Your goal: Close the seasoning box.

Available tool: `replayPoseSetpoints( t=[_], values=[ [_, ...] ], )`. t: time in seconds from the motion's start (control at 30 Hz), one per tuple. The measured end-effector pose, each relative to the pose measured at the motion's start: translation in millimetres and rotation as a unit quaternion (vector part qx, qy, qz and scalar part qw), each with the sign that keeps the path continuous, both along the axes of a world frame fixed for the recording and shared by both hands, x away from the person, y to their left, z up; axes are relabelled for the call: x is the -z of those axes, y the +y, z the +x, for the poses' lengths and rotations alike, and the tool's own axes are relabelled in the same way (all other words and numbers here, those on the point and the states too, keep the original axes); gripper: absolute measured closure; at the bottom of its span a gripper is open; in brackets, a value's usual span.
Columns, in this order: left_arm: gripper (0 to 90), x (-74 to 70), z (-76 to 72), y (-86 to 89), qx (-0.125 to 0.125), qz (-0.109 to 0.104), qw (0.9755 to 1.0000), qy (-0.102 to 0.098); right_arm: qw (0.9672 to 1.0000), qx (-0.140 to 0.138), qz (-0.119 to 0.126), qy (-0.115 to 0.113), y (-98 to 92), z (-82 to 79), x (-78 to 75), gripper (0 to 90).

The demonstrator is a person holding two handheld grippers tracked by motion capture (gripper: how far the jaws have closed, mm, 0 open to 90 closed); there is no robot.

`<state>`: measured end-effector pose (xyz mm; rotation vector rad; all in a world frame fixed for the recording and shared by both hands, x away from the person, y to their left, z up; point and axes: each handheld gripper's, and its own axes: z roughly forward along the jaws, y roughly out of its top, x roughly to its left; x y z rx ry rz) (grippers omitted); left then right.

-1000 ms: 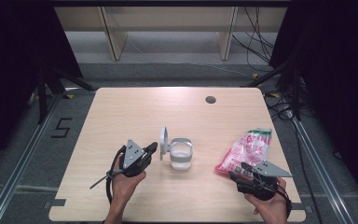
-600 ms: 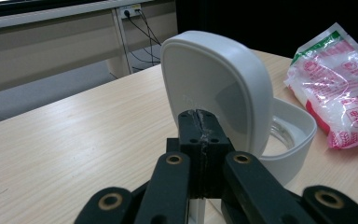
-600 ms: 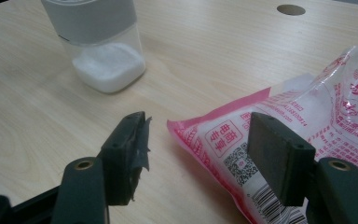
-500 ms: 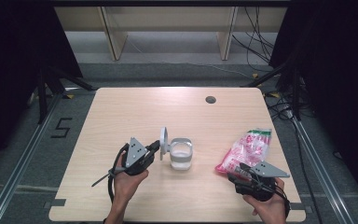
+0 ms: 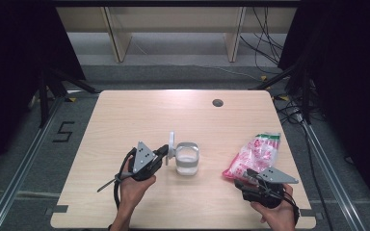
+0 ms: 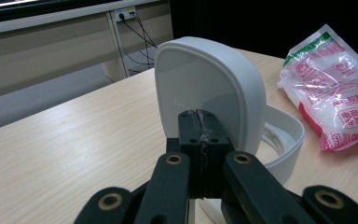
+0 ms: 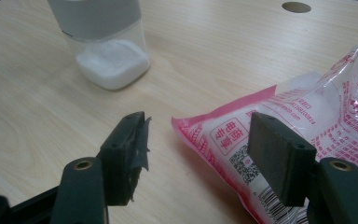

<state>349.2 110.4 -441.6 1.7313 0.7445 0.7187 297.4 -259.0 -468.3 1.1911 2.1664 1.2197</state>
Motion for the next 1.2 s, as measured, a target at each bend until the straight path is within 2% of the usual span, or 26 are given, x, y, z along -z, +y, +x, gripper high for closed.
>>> replayPoseSetpoints(
  t=[0.3,0.33,0.57,0.7,0.73,0.77,0.83,0.87,0.9,0.93,0.97,1.1,1.17,1.2],
  values=[
    [89.1,-0.7,-2.7,-7.6,0.008,0.000,1.0000,0.000,1.0000,-0.002,0.001,0.002,0.5,-0.5,0.1,38.1],
    [89.1,-0.7,-2.7,-8.5,0.011,0.004,0.9999,-0.001,1.0000,-0.002,0.002,-0.003,0.9,0.4,1.3,38.2],
    [87.7,0.3,-4.5,-14.8,0.025,-0.004,0.9996,0.007,1.0000,-0.003,0.002,-0.002,1.1,0.0,1.6,38.1],
    [76.9,1.0,-5.2,-13.8,0.026,-0.018,0.9993,0.018,1.0000,-0.003,0.004,0.000,1.1,-0.3,1.1,38.1],
    [72.7,1.4,-5.0,-13.0,0.028,-0.018,0.9993,0.019,0.9999,-0.009,-0.002,-0.008,-0.6,1.2,1.5,38.1],
    [69.4,2.5,-4.5,-12.0,0.035,-0.021,0.9990,0.018,0.9999,-0.010,-0.002,-0.007,-0.6,1.1,1.5,38.1],
    [61.1,2.9,-6.8,-9.5,0.032,-0.016,0.9991,0.022,0.9999,-0.007,-0.003,-0.008,-0.1,0.7,1.3,38.1],
    [57.4,3.5,-8.4,-8.8,0.032,-0.016,0.9989,0.030,1.0000,-0.001,0.004,0.002,1.7,-0.9,1.5,38.1],
    [53.9,4.0,-9.8,-7.9,0.038,-0.011,0.9986,0.036,1.0000,0.001,-0.001,0.005,1.5,-1.6,1.1,38.1],
    [49.7,4.8,-10.9,-7.8,0.041,-0.014,0.9983,0.039,0.9999,-0.010,-0.009,-0.003,-0.3,0.1,1.3,38.1],
    [47.9,5.5,-13.1,-7.5,0.037,-0.020,0.9981,0.044,0.9999,-0.011,-0.004,-0.002,0.3,0.4,1.6,38.1],
    [40.0,7.8,-15.4,-5.3,0.033,-0.011,0.9981,0.050,0.9999,-0.013,-0.004,-0.005,1.1,0.7,2.6,38.1],
    [36.8,8.9,-15.7,-5.6,0.034,-0.015,0.9981,0.050,0.9999,-0.014,-0.003,-0.005,1.2,0.7,2.6,38.1],
    [36.1,9.8,-17.5,-4.7,0.033,-0.006,0.9980,0.054,0.9999,-0.015,-0.007,-0.004,0.8,0.8,2.2,38.0]
  ],
)
